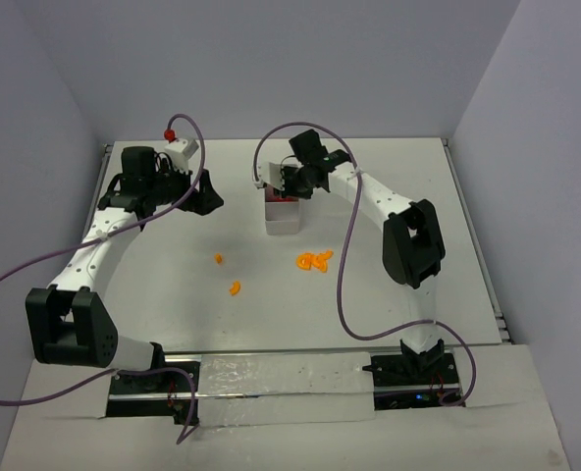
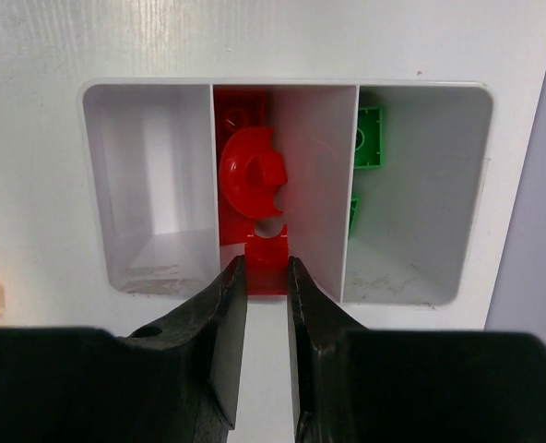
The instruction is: Sort the legos into containers by color
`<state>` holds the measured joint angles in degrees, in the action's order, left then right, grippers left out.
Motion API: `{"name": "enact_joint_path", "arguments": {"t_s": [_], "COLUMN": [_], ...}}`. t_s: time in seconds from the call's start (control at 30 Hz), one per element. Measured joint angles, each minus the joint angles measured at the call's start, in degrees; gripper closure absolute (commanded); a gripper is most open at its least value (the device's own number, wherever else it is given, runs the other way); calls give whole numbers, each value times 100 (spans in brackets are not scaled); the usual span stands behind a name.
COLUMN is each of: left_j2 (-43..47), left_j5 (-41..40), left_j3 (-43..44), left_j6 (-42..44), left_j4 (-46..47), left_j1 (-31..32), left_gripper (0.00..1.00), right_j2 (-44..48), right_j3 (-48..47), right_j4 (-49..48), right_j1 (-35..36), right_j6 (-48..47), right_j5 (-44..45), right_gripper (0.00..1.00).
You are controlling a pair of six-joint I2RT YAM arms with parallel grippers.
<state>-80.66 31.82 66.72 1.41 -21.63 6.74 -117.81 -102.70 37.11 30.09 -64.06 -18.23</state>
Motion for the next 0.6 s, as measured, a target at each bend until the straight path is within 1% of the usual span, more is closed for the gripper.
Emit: {"name": "enact_joint_path", "arguments": {"t_s": [0.07, 0.1, 0.13, 0.2, 0.3, 0.4, 0.47, 0.5, 0.53, 0.57, 0.6], "left_j2": [0, 0, 0, 0, 0, 0, 0, 0, 0, -1, -6], "left_j5": [-9, -11, -14, -20, -36, -56, -87, -108, -132, -151, -183], "left_j3": [0, 0, 0, 0, 0, -1, -10, -23, -50, -90, -152], "left_j6": [-10, -14, -16, -19, -24, -20, 4, 45, 106, 191, 296], "left_j4": [0, 0, 0, 0, 3, 7, 4, 5, 7, 7, 10], "left_j1": [-2, -4, -5, -8, -9, -9, -9, -9, -9, -9, -9], "left_gripper": [3, 3, 3, 3, 4, 8, 11, 14, 16, 17, 20], "right_j2": [-21, -32, -41, -51, -51, -51, -49, -43, -33, -17, 20], "right_j3": [-6, -6, -6, -6, -6, -6, -6, -6, -6, -5, -3], "right_j4": [-22, -32, -40, -65, -120, -159, -162, -162, -161, -157, -151], "right_j1": [2, 2, 1, 0, 0, 0, 0, 0, 0, 0, 0], "right_j6": [17, 23, 39, 62, 98, 150, 198, 231, 259, 301, 363], "right_j5": [22, 32, 44, 65, 69, 79, 78, 75, 67, 56, 35], "right_gripper": [55, 51, 48, 46, 40, 31, 20, 13, 3, 0, 0]}}
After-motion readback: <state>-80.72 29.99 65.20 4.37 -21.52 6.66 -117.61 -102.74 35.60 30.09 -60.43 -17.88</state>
